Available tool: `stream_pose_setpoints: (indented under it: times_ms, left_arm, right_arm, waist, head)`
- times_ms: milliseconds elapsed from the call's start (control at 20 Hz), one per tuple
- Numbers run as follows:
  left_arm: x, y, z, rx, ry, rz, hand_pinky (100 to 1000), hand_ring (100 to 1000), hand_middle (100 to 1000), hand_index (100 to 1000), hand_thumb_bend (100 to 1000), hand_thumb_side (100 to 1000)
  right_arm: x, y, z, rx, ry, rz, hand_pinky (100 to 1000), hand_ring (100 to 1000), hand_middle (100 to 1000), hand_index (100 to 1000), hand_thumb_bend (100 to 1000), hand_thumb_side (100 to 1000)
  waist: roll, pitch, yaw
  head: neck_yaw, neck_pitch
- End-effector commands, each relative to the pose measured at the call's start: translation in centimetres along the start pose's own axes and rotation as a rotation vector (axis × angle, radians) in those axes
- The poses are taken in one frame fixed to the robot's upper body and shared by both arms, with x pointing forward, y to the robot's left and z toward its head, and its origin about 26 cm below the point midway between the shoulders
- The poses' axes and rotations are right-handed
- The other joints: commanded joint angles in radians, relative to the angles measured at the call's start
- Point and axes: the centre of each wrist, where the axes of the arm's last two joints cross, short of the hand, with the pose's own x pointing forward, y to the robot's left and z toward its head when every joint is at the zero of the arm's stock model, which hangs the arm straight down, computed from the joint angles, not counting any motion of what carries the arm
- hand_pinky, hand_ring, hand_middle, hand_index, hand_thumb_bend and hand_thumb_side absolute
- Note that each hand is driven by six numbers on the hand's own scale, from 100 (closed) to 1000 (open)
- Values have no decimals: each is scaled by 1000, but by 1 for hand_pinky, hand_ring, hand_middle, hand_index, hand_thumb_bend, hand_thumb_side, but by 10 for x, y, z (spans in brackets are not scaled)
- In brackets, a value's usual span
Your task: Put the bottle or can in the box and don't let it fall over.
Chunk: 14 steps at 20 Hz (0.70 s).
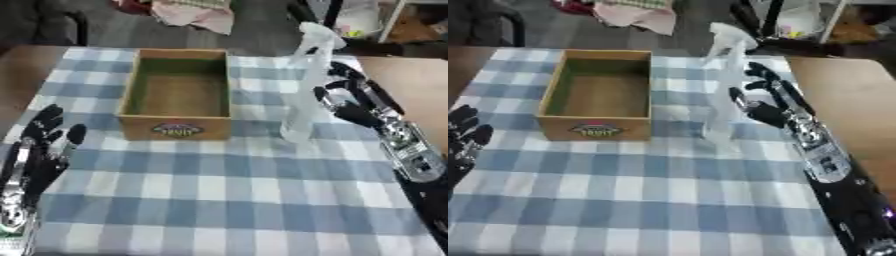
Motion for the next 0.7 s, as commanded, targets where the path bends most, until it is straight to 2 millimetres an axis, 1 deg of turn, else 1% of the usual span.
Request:
stream_pose_setpoints:
  times_ms: [50, 300, 700]
  left_arm:
    - [7, 1, -3, -2, -28, 0, 936, 945, 890, 958, 602, 641]
    - [7, 0, -4, -4, -29, 1, 936, 945, 891, 958, 603, 641]
    - [8, 1, -5, -4, -37, 3, 936, 945, 891, 958, 603, 641]
  right_arm:
    - [5, -9, -6, -14, -20, 21, 1000, 803, 883, 1000, 289, 529]
    - [5, -6, -9, 7, -22, 26, 1000, 800, 876, 1000, 288, 531]
    - [2, -1, -12, 23, -16, 18, 999, 793, 856, 1000, 290, 533]
  waist:
    - [1, -8, 1]
    - [3, -6, 4]
    - [11, -2, 14]
  head:
    - [-2, -2]
    - [-4, -3]
    - [-6, -5]
